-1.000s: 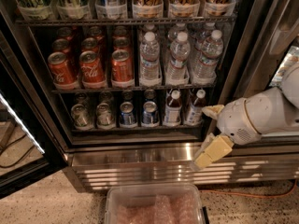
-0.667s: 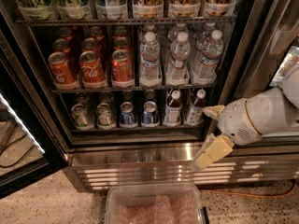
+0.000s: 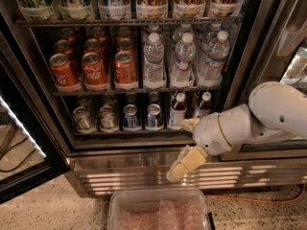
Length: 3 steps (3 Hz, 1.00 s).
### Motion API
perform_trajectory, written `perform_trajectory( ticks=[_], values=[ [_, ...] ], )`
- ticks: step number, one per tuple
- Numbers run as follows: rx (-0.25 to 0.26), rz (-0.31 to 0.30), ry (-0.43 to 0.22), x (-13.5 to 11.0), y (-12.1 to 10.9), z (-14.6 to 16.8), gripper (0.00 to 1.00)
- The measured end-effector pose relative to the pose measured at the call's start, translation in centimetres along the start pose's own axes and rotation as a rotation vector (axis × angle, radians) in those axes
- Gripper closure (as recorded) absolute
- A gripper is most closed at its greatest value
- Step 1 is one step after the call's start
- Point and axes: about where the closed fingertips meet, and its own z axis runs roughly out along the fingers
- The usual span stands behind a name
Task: Pick 7up can from bottom shelf of fridge
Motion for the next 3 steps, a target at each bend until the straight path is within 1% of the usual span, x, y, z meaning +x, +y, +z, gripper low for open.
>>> perform_trajectory(
  ticks=[1,2,3],
  values=[
    [-0.075,-0.009,-0.093,-2.2,0.3,4.3,0.00],
    [-0.142,-0.021,-0.124,-3.9,1.1,7.0,0.00],
    [-0.144,-0.021,-0.124,-3.9,1.1,7.1,0.00]
  ],
)
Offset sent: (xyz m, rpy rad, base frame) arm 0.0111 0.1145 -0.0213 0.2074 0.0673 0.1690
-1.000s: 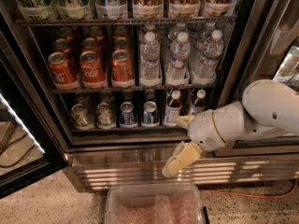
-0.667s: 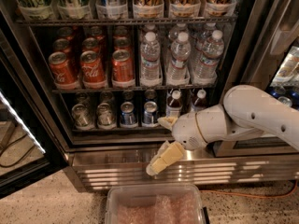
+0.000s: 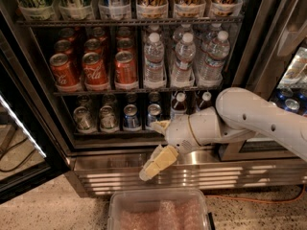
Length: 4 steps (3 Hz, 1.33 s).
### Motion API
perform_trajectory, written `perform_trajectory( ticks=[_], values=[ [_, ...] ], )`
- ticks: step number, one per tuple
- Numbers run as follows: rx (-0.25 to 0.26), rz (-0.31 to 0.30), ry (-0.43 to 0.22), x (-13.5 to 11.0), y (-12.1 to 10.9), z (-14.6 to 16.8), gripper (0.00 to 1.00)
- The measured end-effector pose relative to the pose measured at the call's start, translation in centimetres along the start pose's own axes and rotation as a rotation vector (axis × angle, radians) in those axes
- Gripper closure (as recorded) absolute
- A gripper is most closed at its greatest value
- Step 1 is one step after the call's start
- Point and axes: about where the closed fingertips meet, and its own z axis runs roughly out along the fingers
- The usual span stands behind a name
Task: Pick 7up can from bottom shelf of fridge
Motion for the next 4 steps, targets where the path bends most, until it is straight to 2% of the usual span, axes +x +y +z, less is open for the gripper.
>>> perform_trajectory(
  ticks=[1,2,3,4],
  values=[
    [-0.006,0.013,-0.041,0.4,-0.3,1.4,0.00],
    [-0.004,0.028,-0.091,0.6,-2.2,4.0,0.00],
    [0.045,0.002,-0.138,-1.5,-4.5,8.9,0.00],
    [0.047,-0.006,-0.140,-1.4,-4.8,9.6,0.00]
  ],
)
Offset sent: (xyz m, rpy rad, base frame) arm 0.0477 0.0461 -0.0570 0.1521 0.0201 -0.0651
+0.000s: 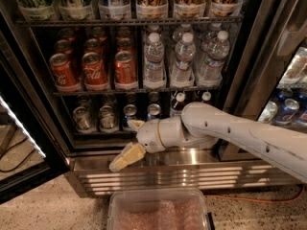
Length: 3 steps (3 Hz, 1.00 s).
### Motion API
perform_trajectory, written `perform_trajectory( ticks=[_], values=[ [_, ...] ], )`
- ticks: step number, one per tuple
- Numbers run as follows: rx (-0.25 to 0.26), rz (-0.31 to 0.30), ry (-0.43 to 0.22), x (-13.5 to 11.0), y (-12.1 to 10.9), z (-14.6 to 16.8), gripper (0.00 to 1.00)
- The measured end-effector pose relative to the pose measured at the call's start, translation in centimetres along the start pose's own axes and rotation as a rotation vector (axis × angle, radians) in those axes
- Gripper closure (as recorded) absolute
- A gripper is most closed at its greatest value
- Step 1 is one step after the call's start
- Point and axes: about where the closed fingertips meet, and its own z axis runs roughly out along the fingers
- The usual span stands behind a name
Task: Pick 7up can from bottom shelf of fridge
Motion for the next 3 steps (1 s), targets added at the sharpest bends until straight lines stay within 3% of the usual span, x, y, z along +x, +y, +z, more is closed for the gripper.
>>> perform_trajectory(
  ticks=[1,2,3],
  values=[
    [0.036,-0.007,-0.042,-0.2,-2.0,1.8,0.00],
    [0.094,-0.018,-0.065,0.3,-6.0,5.2,0.00],
    [0.094,-0.018,-0.065,0.3,-6.0,5.3,0.00]
  ],
)
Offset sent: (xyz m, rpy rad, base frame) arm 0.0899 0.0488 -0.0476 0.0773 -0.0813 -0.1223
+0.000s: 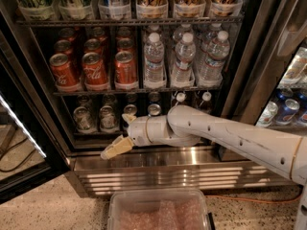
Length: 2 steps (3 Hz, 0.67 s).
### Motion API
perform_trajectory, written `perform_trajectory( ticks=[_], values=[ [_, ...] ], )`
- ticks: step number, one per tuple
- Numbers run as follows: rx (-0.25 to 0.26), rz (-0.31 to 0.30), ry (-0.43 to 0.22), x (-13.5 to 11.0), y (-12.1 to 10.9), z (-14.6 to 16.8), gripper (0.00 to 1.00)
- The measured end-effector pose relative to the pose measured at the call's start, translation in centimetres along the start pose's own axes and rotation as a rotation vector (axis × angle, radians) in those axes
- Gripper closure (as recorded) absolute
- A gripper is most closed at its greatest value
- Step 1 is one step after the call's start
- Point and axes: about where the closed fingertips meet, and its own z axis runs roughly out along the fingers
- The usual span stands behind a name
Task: Pick 7up can from bottom shelf of fridge
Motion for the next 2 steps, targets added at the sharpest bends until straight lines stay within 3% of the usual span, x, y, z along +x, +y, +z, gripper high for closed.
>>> perform_trajectory(
  ticks=[1,2],
  values=[
    [0.000,0.000,0.000,0.00,0.00,0.00,0.19],
    [0.000,0.000,0.000,0.00,0.00,0.00,0.25]
  ],
)
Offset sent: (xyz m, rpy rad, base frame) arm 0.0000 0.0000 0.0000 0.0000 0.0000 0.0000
